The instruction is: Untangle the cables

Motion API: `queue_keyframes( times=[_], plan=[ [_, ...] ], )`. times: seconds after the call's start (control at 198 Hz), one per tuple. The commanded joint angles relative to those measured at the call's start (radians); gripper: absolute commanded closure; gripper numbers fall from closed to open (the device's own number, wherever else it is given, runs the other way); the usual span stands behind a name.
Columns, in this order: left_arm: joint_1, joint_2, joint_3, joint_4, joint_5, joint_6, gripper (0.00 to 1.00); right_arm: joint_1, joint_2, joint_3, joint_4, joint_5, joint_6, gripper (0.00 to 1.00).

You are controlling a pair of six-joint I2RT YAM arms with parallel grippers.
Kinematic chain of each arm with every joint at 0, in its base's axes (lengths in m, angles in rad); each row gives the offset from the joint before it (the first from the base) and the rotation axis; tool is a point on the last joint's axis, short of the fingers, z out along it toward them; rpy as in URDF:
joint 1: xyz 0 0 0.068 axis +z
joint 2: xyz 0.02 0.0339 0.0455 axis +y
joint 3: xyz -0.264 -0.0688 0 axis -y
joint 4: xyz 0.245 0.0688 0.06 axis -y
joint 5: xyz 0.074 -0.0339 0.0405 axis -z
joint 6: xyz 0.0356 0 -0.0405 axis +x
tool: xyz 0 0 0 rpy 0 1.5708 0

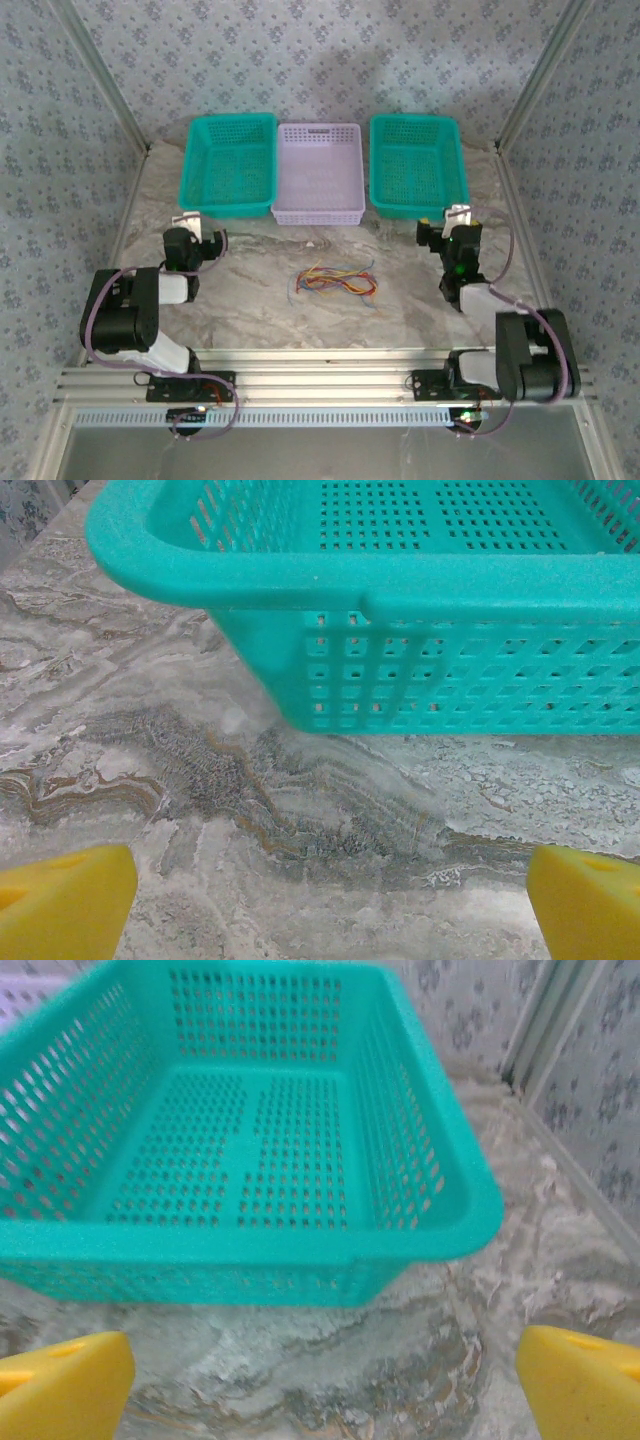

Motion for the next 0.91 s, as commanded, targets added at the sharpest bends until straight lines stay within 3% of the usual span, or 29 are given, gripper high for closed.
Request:
queue_keyframes(
  times=[0.0,0.171,0.308,0.434,0.595,0.751,0.903],
  plan=[
    [-0.001,-0.004,0.022,0.023,0.002,0.006,0.00,0.047,-0.083,0.042,-0.137,0.055,-0.020,0.00],
    [0.000,-0.005,0.022,0.023,0.003,0.006,0.00,0.134,-0.217,0.118,-0.288,0.024,-0.014,0.00],
    [0.010,-0.005,0.022,0.023,0.021,0.001,0.00,0.160,-0.307,0.182,-0.397,-0.152,0.015,0.00],
    [0.016,-0.004,0.022,0.023,0.033,-0.005,0.00,0.159,-0.398,0.248,-0.508,-0.241,0.103,0.00],
    [0.016,-0.005,0.022,0.023,0.031,-0.005,0.00,0.147,-0.515,0.277,-0.632,-0.178,0.266,0.00],
    [0.016,-0.005,0.024,0.022,0.032,-0.004,0.00,0.117,-0.641,0.197,-0.648,-0.099,0.460,0.00],
    [0.015,-0.006,0.020,0.027,0.030,-0.003,0.00,0.101,-0.664,0.165,-0.621,-0.142,0.449,0.00]
  ],
)
